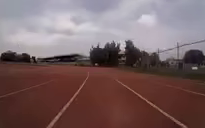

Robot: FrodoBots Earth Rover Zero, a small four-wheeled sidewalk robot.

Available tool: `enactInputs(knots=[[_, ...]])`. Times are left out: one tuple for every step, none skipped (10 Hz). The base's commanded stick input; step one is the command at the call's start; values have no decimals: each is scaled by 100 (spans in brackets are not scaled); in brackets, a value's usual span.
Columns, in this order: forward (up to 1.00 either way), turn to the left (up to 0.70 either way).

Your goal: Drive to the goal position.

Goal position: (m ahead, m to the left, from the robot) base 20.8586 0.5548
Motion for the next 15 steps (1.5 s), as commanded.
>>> enactInputs(knots=[[45, 0], [45, 0], [45, 0], [45, 0], [45, 0], [45, 0], [45, 0], [45, 0], [45, 0], [45, 0], [45, 0], [45, 0], [45, 0], [45, 0], [45, 0]])
